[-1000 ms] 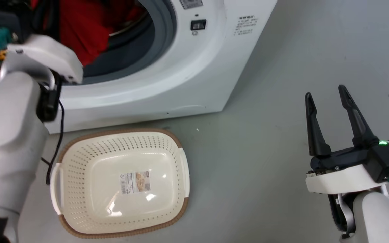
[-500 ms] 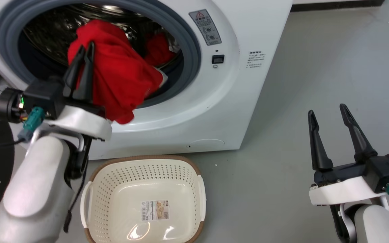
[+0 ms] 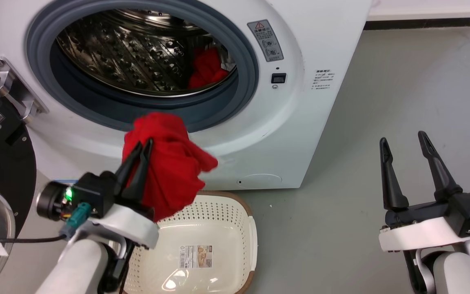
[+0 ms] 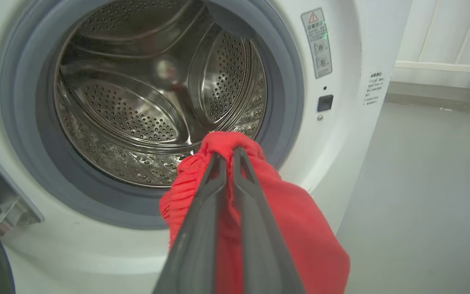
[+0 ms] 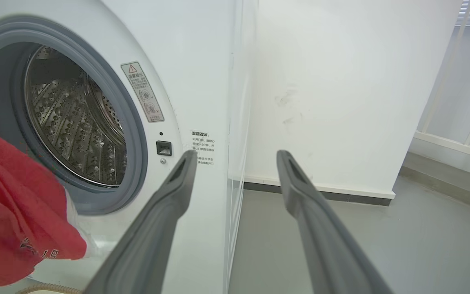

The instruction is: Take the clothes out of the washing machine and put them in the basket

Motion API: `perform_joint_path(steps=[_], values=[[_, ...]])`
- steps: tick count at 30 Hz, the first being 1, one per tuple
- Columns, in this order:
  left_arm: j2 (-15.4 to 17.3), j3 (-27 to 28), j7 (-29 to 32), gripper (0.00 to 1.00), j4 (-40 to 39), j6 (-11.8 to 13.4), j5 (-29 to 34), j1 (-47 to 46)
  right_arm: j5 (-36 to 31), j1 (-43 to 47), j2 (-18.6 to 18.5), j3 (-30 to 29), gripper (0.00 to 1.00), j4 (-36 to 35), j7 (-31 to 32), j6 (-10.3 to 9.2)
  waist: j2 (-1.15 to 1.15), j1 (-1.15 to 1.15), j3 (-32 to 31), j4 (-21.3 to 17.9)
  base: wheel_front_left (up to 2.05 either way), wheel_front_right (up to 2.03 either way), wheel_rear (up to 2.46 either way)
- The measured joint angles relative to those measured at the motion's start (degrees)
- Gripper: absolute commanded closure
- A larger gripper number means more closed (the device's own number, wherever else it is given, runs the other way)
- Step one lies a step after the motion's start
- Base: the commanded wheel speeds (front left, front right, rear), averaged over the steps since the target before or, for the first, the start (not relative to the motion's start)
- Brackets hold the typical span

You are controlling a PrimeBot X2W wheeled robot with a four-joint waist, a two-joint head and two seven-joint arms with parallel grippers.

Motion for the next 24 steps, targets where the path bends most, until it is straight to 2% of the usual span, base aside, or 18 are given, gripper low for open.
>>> perform_joint_path(steps=[3,8,15,24], values=[[-0.4,-1.3,0.8,1.00,1.3,-0.2,-0.4,1.8,0.0,0.0,0.0,-0.3,0.00,-0.1,0.0,0.00,0.00,0.00,1.0,0.1,0.00,0.00,0.00],[-1.4,-3.4,1.5,1.00,7.6,-2.0,-1.4,2.7,-0.2,-0.8,0.0,-0.6,0.00,-0.2,0.0,0.00,0.00,0.01,3.2,0.0,0.00,0.00,0.00],[-4.1,-5.8,1.1,1.00,22.4,-5.3,-1.8,-1.3,-1.3,-2.7,0.0,-0.3,0.00,-1.3,0.0,0.00,0.00,0.01,8.2,-1.0,0.00,0.00,0.00],[-6.6,-6.3,-1.3,1.00,43.3,-7.7,-1.0,-11.6,-2.4,-5.0,0.0,0.2,0.00,-3.6,0.0,0.00,0.00,0.02,17.0,-3.5,0.00,0.00,0.00]])
